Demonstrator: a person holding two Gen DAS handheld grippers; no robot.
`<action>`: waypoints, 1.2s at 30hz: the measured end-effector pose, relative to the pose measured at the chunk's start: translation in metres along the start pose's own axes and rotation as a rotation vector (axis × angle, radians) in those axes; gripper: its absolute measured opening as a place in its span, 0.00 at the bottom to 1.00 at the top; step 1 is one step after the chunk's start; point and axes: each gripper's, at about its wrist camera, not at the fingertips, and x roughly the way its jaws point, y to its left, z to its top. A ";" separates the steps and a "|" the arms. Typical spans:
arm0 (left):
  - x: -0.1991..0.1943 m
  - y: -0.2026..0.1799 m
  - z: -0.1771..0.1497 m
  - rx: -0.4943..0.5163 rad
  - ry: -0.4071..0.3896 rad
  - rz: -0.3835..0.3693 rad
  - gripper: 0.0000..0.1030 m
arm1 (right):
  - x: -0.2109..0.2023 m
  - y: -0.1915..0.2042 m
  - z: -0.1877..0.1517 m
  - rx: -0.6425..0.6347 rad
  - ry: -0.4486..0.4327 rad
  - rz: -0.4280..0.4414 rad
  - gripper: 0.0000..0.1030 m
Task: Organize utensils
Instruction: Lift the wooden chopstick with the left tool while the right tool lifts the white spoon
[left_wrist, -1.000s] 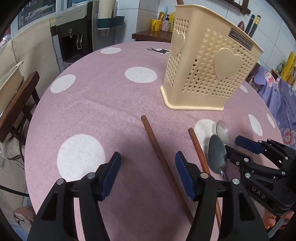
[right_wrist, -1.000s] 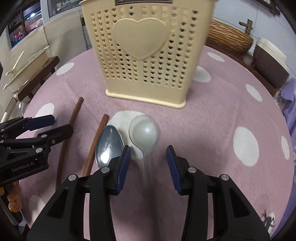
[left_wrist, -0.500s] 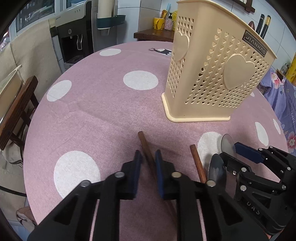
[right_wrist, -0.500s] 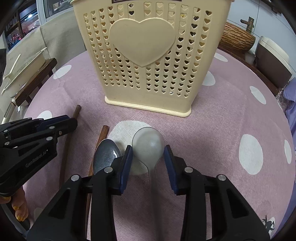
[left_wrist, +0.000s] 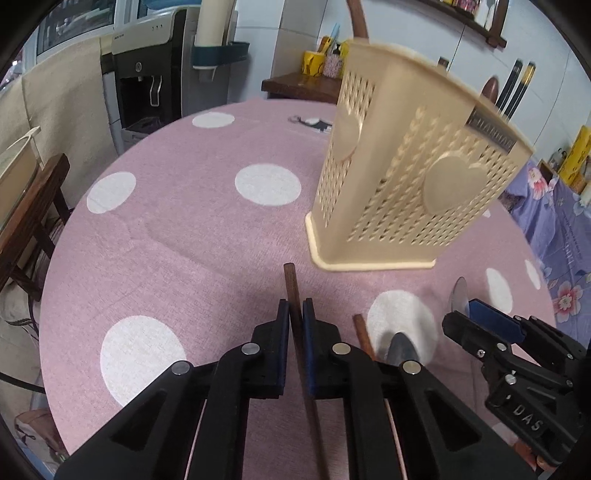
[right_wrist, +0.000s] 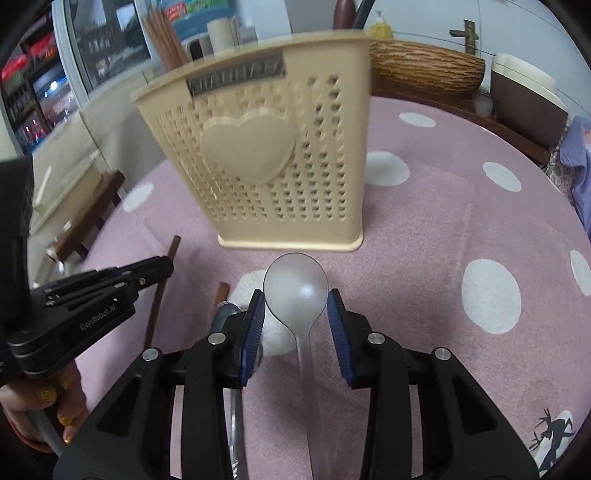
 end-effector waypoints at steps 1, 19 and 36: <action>-0.007 -0.001 0.002 0.001 -0.019 -0.006 0.08 | -0.007 -0.002 0.001 0.011 -0.016 0.011 0.35; -0.119 -0.012 0.029 0.043 -0.344 -0.092 0.07 | -0.098 0.005 0.008 0.019 -0.187 0.038 0.06; -0.128 -0.007 0.027 0.022 -0.381 -0.091 0.07 | -0.029 -0.039 0.002 0.147 -0.073 -0.086 0.37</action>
